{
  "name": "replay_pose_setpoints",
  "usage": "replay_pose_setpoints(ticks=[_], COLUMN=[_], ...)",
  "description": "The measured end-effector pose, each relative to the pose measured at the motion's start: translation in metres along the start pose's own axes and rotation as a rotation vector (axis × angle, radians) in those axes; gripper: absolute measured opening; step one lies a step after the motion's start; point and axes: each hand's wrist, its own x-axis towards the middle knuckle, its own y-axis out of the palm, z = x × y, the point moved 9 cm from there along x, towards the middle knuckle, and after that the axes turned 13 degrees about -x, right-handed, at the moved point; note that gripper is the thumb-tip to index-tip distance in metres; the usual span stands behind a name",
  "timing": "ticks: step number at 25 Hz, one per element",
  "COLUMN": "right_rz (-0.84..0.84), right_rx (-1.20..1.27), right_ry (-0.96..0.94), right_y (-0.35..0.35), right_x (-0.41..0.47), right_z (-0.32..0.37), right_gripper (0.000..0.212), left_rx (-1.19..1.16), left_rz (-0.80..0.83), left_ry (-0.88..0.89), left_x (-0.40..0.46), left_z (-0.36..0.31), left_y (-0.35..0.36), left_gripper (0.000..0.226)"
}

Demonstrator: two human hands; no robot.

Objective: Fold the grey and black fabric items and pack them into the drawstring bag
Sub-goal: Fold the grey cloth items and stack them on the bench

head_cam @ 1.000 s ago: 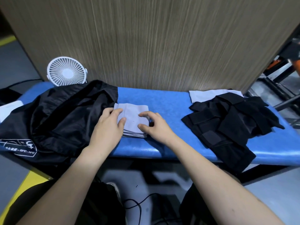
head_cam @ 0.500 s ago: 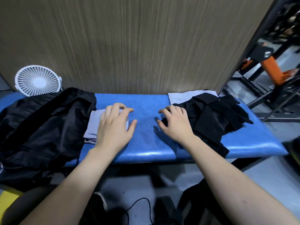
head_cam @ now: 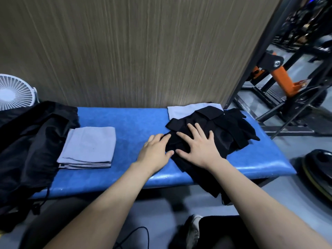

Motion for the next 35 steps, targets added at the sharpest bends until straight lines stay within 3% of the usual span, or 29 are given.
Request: replay_pose_setpoints(ticks=[17, 24, 31, 35], right_rz=[0.107, -0.146, 0.176, 0.42], right_rx=[0.214, 0.026, -0.076, -0.068], right_ry=[0.036, 0.08, 0.062, 0.029], right_y=[0.028, -0.03, -0.017, 0.006], right_x=[-0.036, 0.019, 0.105, 0.125], right_z=[-0.111, -0.089, -0.088, -0.091], right_gripper=[0.065, 0.053, 0.055, 0.075], left_rx=[-0.081, -0.016, -0.045, -0.093], left_rz=[-0.074, -0.219, -0.266, -0.285], left_ry=[0.11, 0.081, -0.014, -0.061], left_x=[0.023, 0.034, 0.04, 0.047], left_z=[-0.082, -0.048, -0.007, 0.008], left_y=[0.076, 0.004, -0.044, -0.056], left_gripper=[0.046, 0.045, 0.055, 0.058])
